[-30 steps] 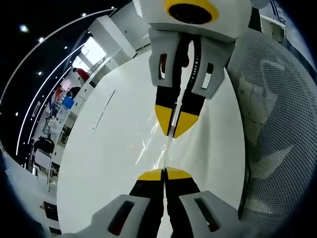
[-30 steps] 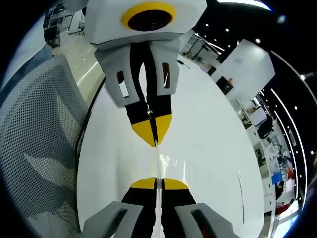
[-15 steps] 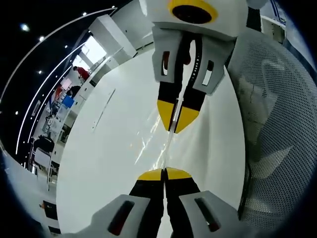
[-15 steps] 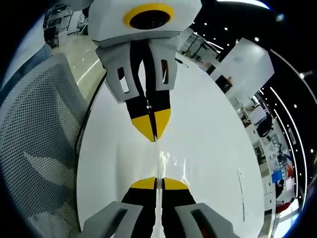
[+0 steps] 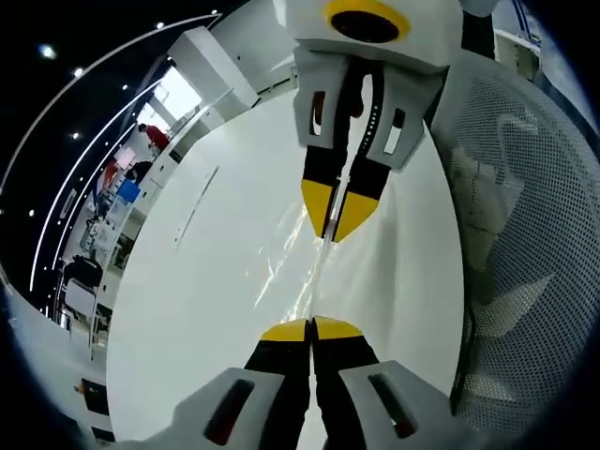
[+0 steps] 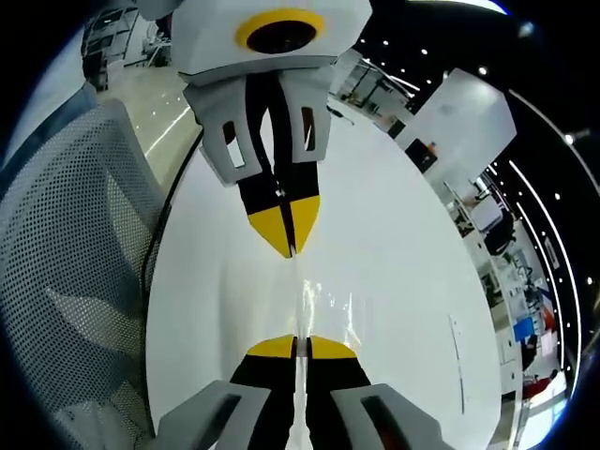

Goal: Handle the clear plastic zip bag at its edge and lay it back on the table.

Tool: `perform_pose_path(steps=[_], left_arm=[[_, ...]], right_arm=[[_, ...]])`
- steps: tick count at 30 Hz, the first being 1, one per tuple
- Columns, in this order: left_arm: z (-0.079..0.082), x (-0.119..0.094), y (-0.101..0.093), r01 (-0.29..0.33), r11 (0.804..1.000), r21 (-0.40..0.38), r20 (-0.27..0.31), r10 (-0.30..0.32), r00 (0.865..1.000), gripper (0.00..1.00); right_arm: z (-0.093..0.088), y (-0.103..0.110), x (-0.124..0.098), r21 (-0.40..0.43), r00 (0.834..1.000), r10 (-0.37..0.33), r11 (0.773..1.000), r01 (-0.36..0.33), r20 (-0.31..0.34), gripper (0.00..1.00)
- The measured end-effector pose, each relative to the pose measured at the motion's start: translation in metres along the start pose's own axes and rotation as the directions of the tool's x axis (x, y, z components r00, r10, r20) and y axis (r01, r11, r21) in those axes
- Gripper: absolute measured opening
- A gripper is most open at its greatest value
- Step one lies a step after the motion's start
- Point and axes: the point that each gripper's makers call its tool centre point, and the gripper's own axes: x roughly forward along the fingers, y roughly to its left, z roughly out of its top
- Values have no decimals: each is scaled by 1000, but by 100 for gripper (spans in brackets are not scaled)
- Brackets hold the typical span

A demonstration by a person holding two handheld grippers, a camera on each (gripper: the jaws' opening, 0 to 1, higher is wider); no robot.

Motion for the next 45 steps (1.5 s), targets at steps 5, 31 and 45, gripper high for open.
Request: perform_pose_path(steps=[5,31,45], left_arm=[[1,0,0,-1,1000,0,1,1,1000,0],[7,3,0,8,1000,16,10,-9,1000,0],[10,4,0,11,1000,20,16,-11,1000,0]], right_arm=[[-2,-1,0,3,1000,-2,1000,2,-3,0],[-13,-2,-10,30,1000,-22,999,23,-22,0],[-19,-4,-13,41,999,-32,999,33,-35,0]])
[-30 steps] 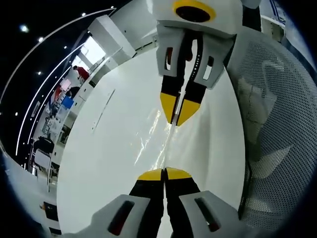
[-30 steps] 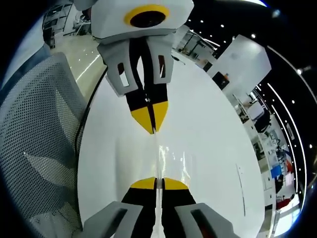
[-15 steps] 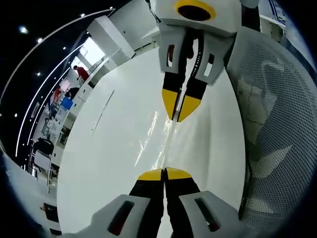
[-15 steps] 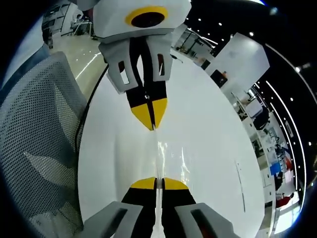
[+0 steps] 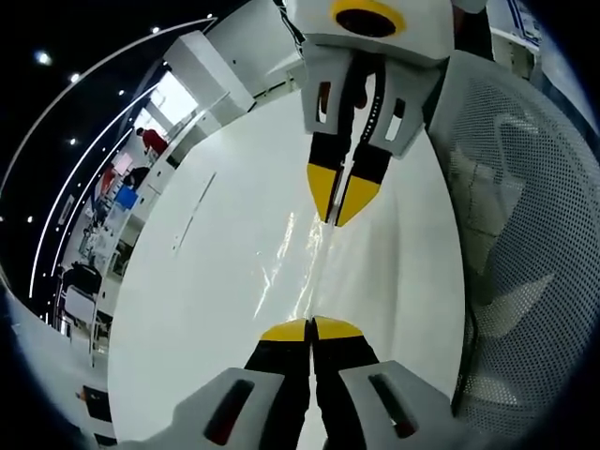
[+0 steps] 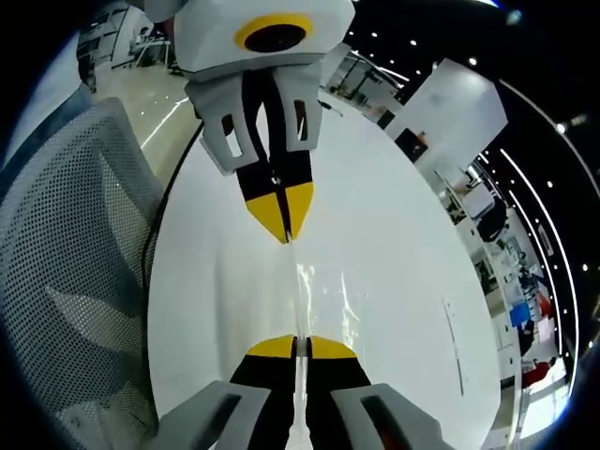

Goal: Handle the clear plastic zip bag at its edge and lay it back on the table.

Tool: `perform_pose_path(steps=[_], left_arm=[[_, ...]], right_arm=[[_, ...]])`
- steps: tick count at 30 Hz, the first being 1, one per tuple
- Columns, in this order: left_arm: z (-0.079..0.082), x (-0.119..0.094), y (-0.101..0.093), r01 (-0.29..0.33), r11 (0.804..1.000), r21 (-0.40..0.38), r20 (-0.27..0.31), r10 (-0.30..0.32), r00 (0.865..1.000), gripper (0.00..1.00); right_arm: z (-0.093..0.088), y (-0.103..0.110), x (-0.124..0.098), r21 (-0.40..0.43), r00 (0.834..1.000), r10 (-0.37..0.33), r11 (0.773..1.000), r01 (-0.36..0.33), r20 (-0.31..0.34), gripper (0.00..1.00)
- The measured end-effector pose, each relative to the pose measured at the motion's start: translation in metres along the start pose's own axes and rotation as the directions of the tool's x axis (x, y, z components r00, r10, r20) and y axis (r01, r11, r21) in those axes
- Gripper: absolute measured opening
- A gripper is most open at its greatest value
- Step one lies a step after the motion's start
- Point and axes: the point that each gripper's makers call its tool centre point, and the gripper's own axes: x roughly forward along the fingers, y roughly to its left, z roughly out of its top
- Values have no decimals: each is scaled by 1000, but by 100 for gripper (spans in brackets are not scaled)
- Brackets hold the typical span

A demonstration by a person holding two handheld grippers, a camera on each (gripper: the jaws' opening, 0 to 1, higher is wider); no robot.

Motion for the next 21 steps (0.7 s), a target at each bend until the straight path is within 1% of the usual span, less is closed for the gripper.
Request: perform_pose_path(steps=[11,21], left_arm=[[3,0,-1,0,1000,5,6,0,1000,0],[-1,1,-4,5,1000,8,7,-5,1000,0]], right_arm=[[-6,2,-6,21,1000,-13,1000,13,-9,0],[-9,6,-11,30,1000,-20,999,21,-22,0]])
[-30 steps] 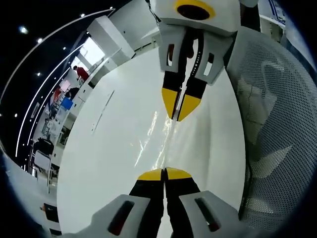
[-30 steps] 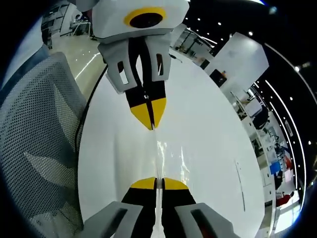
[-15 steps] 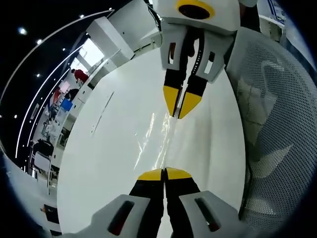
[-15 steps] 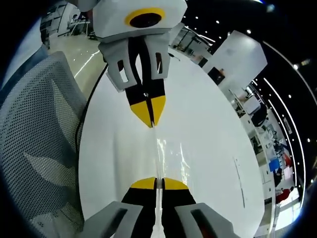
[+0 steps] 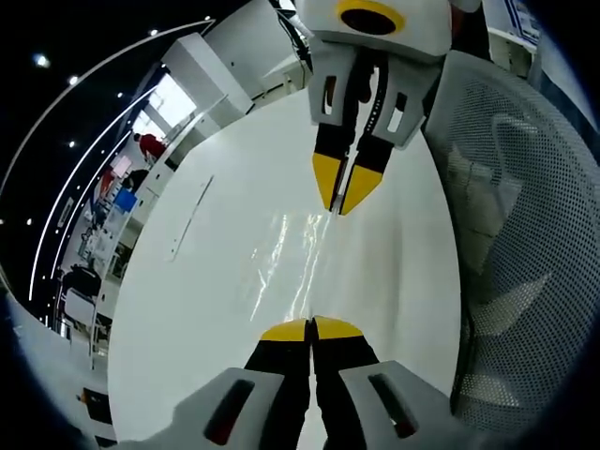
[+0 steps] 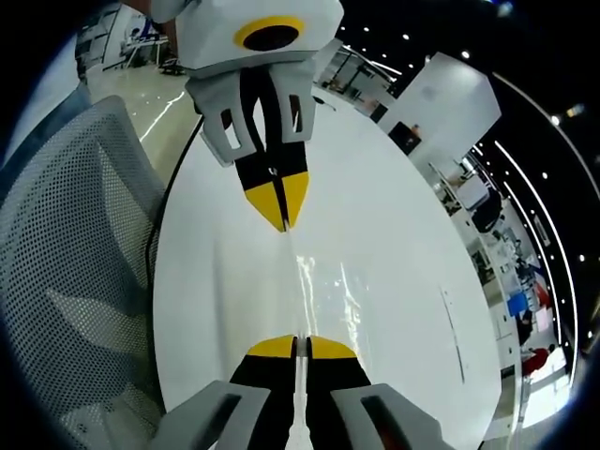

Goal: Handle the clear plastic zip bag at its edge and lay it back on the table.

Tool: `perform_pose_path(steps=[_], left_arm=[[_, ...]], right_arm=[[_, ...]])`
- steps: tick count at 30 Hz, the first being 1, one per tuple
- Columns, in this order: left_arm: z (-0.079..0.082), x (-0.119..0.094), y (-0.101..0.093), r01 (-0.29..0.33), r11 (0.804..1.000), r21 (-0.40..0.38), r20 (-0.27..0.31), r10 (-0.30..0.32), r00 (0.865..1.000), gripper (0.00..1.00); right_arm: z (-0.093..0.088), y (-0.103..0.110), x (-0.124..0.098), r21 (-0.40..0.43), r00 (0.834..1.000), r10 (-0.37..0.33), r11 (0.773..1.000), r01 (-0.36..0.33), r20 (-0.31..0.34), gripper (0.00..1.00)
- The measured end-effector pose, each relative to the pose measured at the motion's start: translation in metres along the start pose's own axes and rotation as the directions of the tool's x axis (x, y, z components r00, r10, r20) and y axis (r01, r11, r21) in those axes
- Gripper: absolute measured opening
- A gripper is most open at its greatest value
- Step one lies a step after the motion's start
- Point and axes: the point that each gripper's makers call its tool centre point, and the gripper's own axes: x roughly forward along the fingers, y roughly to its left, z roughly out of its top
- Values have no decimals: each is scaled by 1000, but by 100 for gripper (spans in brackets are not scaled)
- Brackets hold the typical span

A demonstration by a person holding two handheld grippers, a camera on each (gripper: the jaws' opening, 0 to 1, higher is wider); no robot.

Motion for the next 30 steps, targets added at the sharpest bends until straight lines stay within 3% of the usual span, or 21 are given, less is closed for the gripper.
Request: perform_pose_path(steps=[30], left_arm=[[3,1,2,4,1000,5,-3,-4,1000,0]], right_arm=[[-9,-2,-9,28,1000,-16,999,16,-14,0]])
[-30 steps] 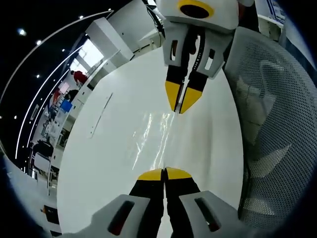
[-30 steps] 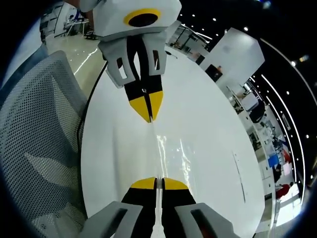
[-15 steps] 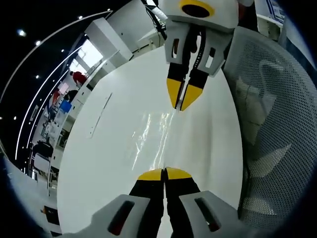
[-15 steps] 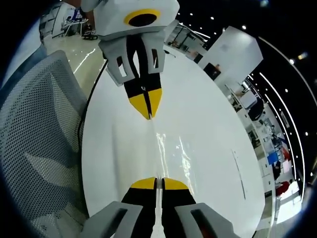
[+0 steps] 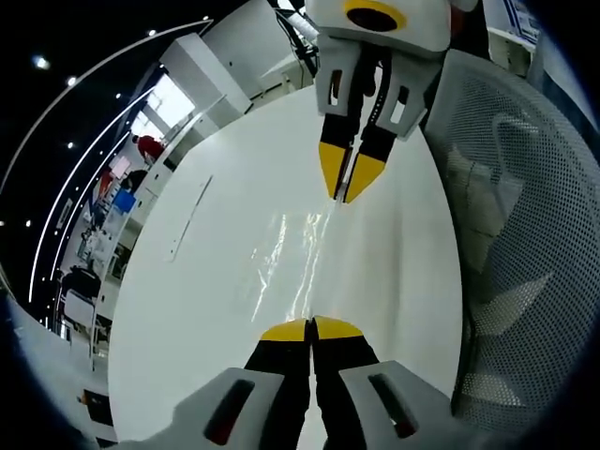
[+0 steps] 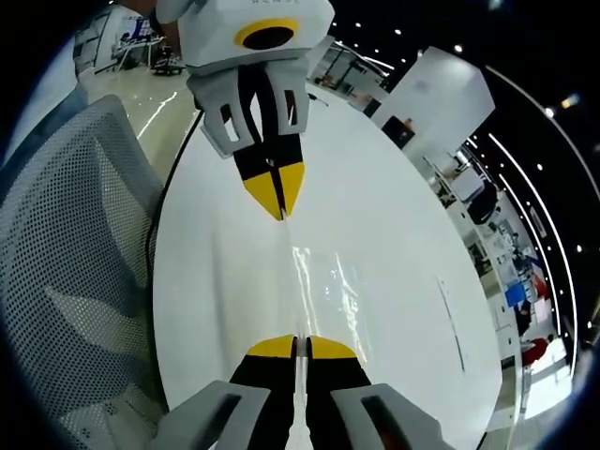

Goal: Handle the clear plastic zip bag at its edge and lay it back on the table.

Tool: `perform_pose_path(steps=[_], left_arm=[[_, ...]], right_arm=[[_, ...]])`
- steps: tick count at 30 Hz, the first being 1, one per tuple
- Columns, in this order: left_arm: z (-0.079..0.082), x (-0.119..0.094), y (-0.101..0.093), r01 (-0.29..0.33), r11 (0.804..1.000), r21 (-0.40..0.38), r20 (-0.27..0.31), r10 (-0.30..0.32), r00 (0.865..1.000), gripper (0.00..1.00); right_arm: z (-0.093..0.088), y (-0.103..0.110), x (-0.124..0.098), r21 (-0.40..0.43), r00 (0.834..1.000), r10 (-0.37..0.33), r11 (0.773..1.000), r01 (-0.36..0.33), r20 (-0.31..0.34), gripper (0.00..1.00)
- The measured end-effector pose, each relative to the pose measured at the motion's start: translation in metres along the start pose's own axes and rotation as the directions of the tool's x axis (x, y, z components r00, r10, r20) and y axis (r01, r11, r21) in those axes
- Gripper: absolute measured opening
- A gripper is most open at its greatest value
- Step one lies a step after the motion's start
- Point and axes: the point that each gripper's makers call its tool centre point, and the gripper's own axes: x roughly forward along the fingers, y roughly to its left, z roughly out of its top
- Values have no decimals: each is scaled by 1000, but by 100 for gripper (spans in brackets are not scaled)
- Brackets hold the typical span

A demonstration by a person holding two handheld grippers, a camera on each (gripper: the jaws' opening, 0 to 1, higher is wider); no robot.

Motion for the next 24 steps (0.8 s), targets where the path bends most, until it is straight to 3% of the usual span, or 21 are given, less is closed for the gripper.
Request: perform_pose_path(steps=[5,24], left_arm=[[-1,0,-3,1,1000,25,-10,-1,1000,0],[-4,0,-2,-8,1000,9,-14,8,1000,0]], right_arm=[[-1,2,0,1,1000,2,1000,-2,-2,0],[-4,2,2,12,1000,-4,1000,4,-2,0]])
